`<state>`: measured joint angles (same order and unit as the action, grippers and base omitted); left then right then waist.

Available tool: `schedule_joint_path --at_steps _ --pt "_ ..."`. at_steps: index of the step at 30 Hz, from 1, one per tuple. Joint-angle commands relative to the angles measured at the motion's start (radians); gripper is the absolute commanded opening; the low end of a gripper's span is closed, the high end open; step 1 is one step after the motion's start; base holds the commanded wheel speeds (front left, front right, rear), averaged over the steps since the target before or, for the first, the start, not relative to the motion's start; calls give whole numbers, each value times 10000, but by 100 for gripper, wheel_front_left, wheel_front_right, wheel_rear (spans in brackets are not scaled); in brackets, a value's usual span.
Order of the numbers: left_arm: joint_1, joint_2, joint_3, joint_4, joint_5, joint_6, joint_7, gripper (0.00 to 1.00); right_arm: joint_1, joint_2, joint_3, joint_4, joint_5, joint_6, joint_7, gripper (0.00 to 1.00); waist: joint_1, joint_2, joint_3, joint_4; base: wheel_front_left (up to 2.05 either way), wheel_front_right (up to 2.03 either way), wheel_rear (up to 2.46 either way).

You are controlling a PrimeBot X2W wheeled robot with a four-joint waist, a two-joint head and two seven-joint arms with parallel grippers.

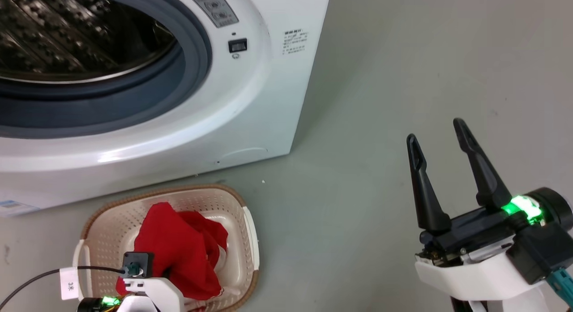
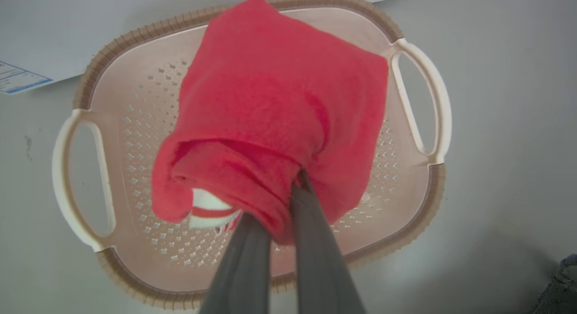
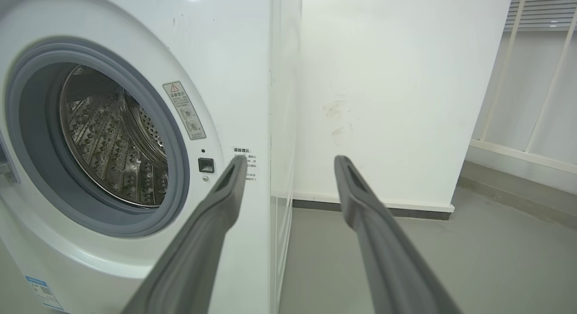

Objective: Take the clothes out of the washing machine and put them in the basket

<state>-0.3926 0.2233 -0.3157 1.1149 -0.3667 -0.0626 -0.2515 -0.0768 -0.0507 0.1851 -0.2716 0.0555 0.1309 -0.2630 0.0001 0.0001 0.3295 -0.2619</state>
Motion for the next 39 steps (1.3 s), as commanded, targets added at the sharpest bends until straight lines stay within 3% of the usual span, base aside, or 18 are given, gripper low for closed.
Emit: schedule_joint_path --at_steps 1,13,22,28,29,31,39 --pt "-307 55 -33 326 -34 -56 52 0 -272 7 18 -84 38 -3 -24 100 -1 -1 516 -144 0 0 0" --pt "-1703 -36 -126 1485 -193 -131 676 0 -1141 7 -122 -470 170 -3 -24 100 -1 -1 2334 -206 0 0 0" --pt "-2441 51 -181 1678 -278 205 1609 0 -1573 7 -244 -674 204 -3 -24 100 -1 -1 3282 -98 0 0 0" --pt "-2667 -24 -109 1710 -443 347 1639 0 -1652 7 -294 -626 182 -3 -24 100 -1 -1 3422 -63 0 0 0" --pt "-2679 -39 -117 1710 -459 353 1599 9 -1651 7 -297 -592 182 -3 -24 100 -1 -1 3392 -58 0 0 0" --pt "-2636 -76 -179 1713 -410 361 1451 100 -1608 7 -310 -530 183 -3 -24 100 -1 -1 3269 -36 0 0 0" --pt "-2098 -242 -398 1728 -330 196 793 100 -1185 6 -319 -192 229 -3 -26 100 -1 -1 2325 121 0 0 0"
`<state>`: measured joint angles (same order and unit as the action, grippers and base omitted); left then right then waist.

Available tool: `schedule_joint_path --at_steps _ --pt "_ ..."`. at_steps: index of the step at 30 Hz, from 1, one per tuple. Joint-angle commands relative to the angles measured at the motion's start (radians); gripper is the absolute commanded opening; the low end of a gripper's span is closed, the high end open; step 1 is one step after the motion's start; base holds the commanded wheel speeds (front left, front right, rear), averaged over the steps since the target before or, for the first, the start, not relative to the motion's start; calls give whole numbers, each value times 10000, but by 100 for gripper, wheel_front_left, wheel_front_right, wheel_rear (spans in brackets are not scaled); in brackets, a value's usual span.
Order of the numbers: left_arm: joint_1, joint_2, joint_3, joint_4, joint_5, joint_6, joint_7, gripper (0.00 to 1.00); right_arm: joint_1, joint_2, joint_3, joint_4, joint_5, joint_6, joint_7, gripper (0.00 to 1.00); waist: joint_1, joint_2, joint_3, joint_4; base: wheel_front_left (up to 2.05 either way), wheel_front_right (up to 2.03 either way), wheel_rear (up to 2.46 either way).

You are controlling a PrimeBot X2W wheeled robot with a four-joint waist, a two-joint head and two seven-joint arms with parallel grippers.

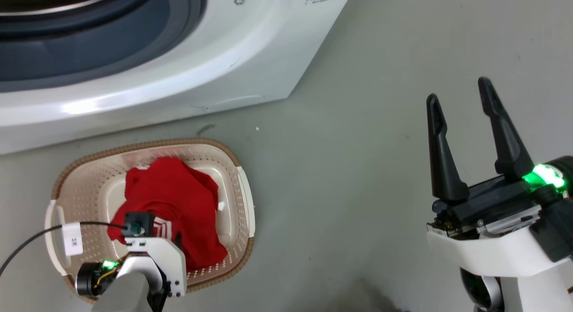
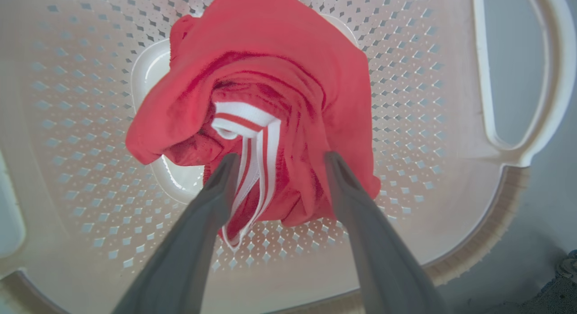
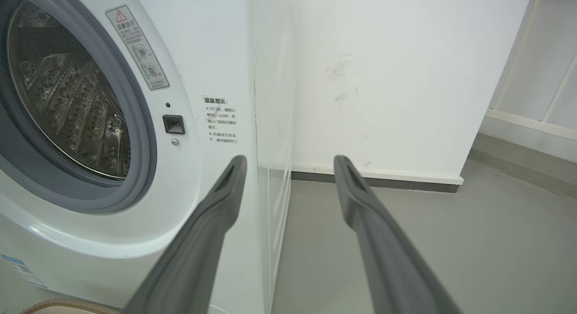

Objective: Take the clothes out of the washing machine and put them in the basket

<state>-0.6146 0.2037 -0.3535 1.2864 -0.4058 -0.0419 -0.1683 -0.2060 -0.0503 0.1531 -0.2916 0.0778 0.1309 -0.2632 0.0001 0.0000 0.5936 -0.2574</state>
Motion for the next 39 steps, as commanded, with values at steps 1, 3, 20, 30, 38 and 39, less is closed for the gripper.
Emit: schedule_joint_path --at_steps 1,3,20,30,38,39 --pt "207 -73 -46 12 61 -19 -162 100 172 2 -6 67 1 -3 -22 100 -1 0 -490 106 0 0 0" --pt "412 -101 -69 15 27 -61 -386 100 323 2 21 185 -45 -3 -22 100 -1 0 -853 150 0 0 0" --pt "2400 -149 390 -2572 360 515 -990 100 1807 3 -50 765 -347 -3 -22 100 -1 0 -3474 926 0 0 0" --pt "3869 -192 1676 -5675 1165 1034 -971 100 2407 3 -195 985 -350 -3 -22 100 -1 0 -4405 1413 0 0 0" --pt "4943 -528 2985 -8368 2022 1287 -971 100 2730 2 -357 1124 -322 -3 -22 100 -1 0 -4898 1696 0 0 0" --pt "5090 -596 3126 -8678 2135 1278 -971 100 2767 2 -390 1142 -302 -3 -22 100 -1 0 -4957 1723 0 0 0"
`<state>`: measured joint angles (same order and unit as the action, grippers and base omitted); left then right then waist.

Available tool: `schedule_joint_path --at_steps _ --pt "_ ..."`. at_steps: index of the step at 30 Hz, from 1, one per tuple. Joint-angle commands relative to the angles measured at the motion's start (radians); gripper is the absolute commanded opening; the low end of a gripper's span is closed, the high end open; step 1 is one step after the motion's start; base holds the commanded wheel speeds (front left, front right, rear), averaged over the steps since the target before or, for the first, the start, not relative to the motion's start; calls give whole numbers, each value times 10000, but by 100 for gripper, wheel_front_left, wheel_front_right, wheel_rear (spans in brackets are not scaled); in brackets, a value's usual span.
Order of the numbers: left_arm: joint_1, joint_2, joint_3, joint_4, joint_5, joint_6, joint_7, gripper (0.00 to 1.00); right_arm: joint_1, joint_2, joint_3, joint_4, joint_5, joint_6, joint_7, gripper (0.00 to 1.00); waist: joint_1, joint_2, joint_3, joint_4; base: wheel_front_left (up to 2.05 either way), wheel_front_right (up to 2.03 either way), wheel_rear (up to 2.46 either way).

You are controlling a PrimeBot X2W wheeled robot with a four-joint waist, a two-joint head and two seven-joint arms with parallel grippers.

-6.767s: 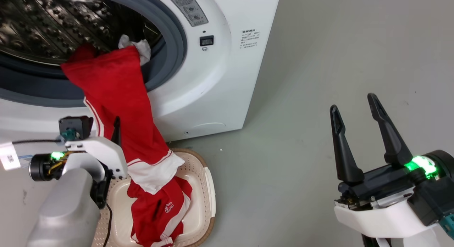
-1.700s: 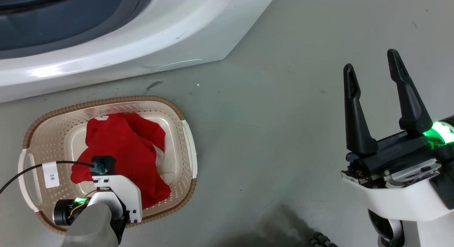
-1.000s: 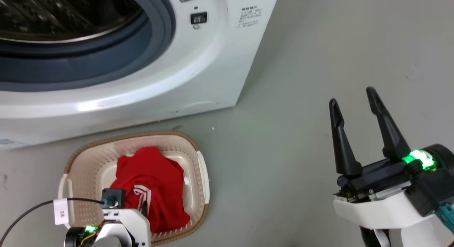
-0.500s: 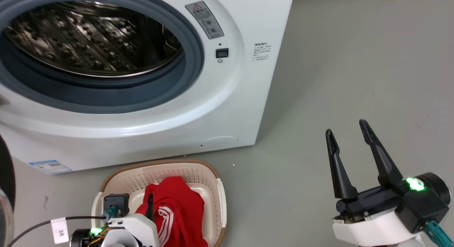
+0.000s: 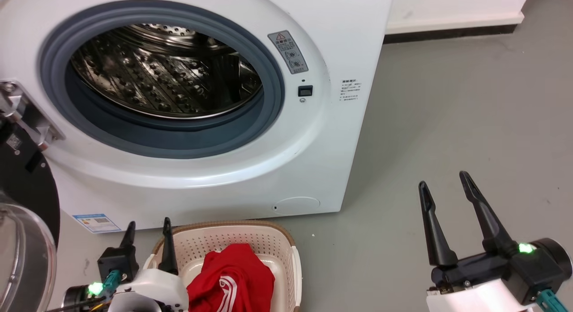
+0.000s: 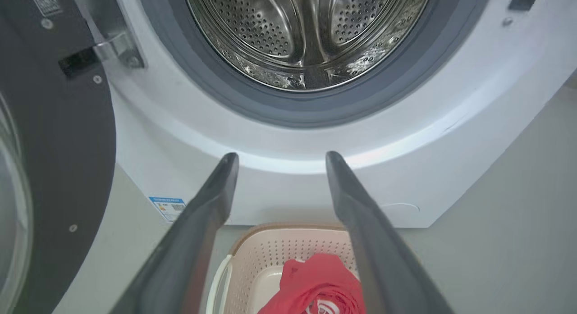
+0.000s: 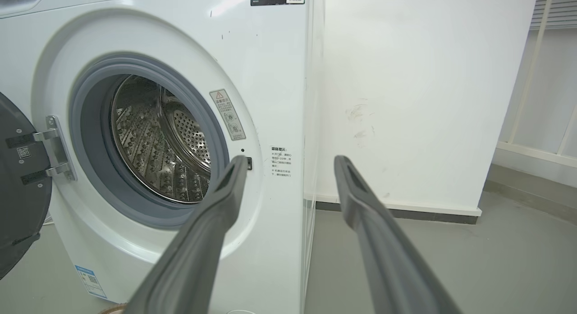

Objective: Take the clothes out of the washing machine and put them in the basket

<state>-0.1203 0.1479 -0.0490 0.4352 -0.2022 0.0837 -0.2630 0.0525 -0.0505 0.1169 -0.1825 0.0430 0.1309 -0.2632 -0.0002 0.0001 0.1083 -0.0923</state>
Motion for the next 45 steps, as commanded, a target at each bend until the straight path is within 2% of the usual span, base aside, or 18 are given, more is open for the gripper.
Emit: schedule_joint_path --at_steps 1,9,10,19,25,45 --pt "282 -108 216 -466 213 13 -24 100 201 5 -47 74 57 -3 -22 100 2 -1 -162 103 0 0 0" --pt "1217 -589 848 -2497 977 -56 -25 100 433 5 -260 180 83 -3 -24 100 2 -1 -532 346 0 0 0" --pt "1505 -727 1008 -3107 1172 -66 -25 100 535 4 -362 217 128 -3 -22 100 2 -1 -631 434 0 0 0" --pt "2186 -865 1074 -4559 1553 -297 -25 100 652 5 -688 233 270 -3 -22 100 2 -1 -855 629 0 0 0" --pt "2421 -922 944 -4555 1635 -498 -25 100 783 4 -770 269 357 -3 -22 100 2 -1 -942 692 0 0 0" --pt "2565 -985 921 -4507 1647 -443 -25 100 936 4 -871 416 559 -3 -22 100 2 -1 -1042 686 0 0 0"
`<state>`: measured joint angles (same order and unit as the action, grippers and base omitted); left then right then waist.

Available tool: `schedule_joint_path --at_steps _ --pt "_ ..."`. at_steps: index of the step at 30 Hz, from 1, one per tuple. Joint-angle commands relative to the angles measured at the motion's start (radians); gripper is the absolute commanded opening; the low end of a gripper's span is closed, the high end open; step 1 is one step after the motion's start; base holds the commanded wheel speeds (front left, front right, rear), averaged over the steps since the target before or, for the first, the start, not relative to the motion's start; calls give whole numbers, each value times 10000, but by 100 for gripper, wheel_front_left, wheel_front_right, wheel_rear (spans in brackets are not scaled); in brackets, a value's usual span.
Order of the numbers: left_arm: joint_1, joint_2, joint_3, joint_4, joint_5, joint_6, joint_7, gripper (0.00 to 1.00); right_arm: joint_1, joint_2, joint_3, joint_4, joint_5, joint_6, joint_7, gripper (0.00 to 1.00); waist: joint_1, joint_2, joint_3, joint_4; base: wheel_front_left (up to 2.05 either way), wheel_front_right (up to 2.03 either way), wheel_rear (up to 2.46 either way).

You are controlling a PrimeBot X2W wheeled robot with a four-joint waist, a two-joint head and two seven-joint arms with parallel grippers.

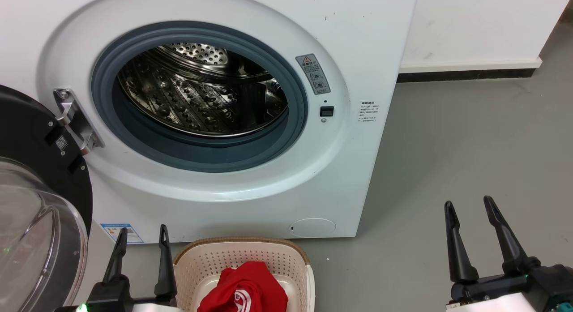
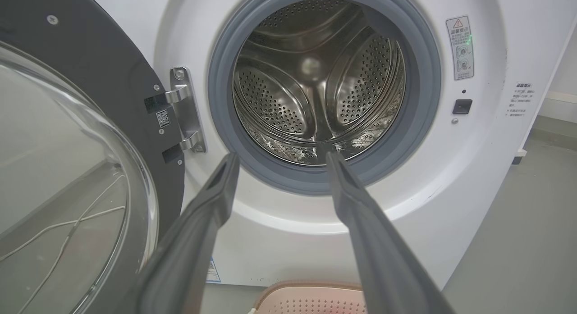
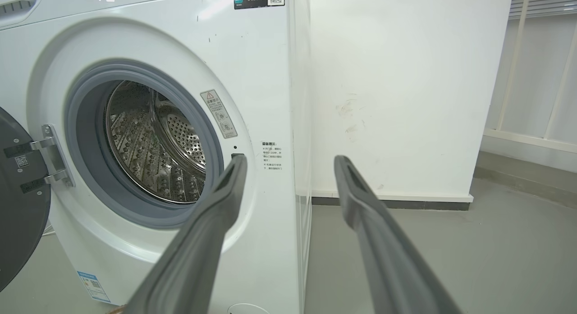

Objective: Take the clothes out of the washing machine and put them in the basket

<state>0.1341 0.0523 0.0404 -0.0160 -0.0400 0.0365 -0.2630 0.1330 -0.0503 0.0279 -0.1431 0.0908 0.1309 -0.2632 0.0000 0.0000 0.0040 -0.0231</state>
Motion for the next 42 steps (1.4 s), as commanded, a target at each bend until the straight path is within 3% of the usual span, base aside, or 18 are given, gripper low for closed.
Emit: schedule_joint_path --at_steps 1,2,3,9,25,42 --pt "13 -27 40 7 37 39 -25 100 132 2 31 23 82 -3 -22 100 0 0 -1 -8 0 0 0" --pt "8 -28 41 10 49 43 -25 100 136 2 29 22 83 -3 -22 100 0 0 -3 -8 0 0 0" --pt "6 -2 13 35 4 13 0 0 2 0 33 31 -4 0 2 0 0 0 -4 -8 0 0 0" --pt "50 -15 8 526 -137 -1 98 0 34 -1 67 431 123 0 53 0 0 0 -5 -7 0 0 0" --pt "-495 -16 171 960 -3424 -357 874 0 -505 -217 29 1135 3554 0 613 0 0 0 -5 24 0 0 0" --pt "-974 -16 299 1331 -6301 -667 1548 0 -963 -336 -87 1758 6469 -1 1170 0 0 0 -5 56 0 0 0"
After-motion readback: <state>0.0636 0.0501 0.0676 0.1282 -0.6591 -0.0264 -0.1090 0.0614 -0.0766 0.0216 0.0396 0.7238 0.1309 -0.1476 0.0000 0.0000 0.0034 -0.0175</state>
